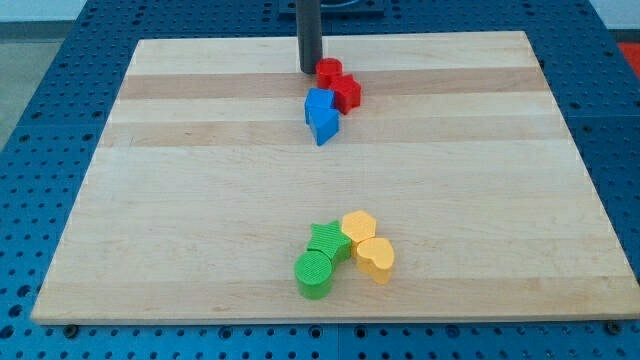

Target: Push the red circle into the blue cube

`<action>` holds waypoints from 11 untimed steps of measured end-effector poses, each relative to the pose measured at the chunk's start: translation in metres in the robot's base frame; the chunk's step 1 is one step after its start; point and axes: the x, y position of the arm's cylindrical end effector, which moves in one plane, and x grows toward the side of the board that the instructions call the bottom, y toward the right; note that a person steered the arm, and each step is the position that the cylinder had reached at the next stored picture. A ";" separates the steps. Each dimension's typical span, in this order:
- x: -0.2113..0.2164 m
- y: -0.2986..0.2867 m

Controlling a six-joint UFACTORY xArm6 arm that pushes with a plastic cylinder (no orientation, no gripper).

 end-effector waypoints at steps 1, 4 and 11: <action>0.000 0.000; 0.060 0.021; 0.031 0.062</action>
